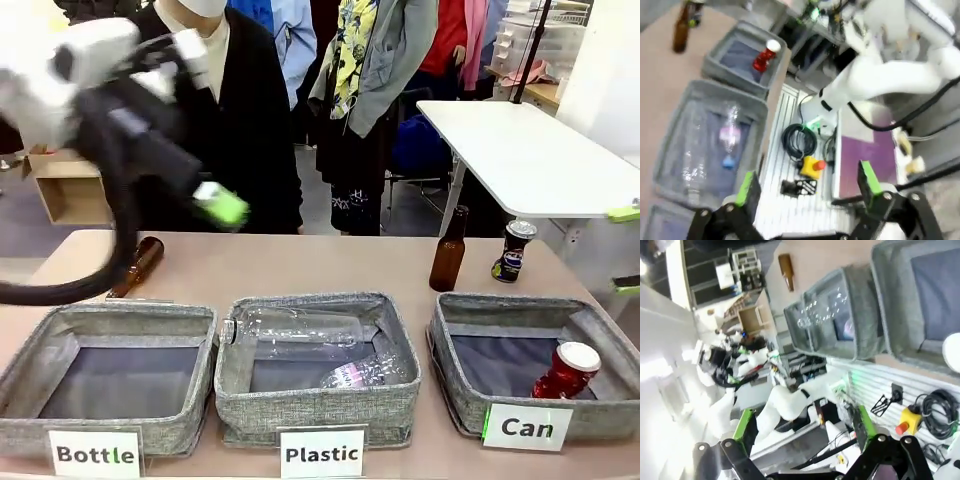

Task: Sort the can waste into the basket.
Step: Pick up the can waste from the table and place it in the right Fabric basket.

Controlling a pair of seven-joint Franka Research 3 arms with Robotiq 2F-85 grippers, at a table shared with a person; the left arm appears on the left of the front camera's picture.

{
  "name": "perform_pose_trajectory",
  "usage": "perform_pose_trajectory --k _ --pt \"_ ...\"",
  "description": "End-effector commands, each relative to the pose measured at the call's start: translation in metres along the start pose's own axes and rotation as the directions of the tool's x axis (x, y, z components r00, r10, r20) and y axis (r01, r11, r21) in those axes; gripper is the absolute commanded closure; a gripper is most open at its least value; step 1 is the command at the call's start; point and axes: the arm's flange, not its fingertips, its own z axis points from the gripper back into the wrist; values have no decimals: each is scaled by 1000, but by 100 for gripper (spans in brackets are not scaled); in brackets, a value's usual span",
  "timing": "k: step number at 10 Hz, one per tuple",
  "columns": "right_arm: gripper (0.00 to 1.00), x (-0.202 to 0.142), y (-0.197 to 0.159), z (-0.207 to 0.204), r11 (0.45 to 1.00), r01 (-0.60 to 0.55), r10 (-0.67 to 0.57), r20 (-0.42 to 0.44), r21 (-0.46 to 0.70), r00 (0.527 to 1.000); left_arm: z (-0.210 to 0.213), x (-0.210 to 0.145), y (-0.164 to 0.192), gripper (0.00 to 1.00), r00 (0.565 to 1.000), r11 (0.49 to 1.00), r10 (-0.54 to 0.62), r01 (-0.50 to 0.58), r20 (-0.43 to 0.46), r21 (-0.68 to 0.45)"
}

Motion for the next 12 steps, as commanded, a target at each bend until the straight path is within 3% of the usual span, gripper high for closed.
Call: perform_pose_trajectory --k 1,2,3,5,6,7,8,9,12 --pt "0 3 -2 -22 995 101 -99 -78 23 992 63 -49 29 0 948 979 201 -205 248 -10" --pt "0 7 -7 -34 986 156 -147 -133 58 980 102 -83 49 0 890 952 301 -303 343 -51" --pt "0 12 -15 -45 975 209 -195 -156 76 968 135 -122 66 0 798 912 397 -400 454 -94" --pt "0 32 -25 -44 960 263 -254 -99 93 962 182 -198 79 0 660 881 453 -436 599 -186" --pt "0 37 -29 -30 962 257 -252 -65 94 966 190 -228 78 0 629 886 437 -425 643 -186" --pt "0 43 -30 -11 960 254 -251 -35 114 967 195 -243 83 0 609 886 441 -413 659 -211" --pt "0 49 -31 8 964 239 -245 33 117 969 198 -247 96 0 620 887 446 -403 646 -226" --pt "0 40 -39 -27 966 246 -239 -81 81 968 214 -243 85 0 608 857 480 -480 632 -189" --pt "0 40 -39 -27 966 246 -239 -81 81 968 214 -243 85 0 608 857 480 -480 632 -189"
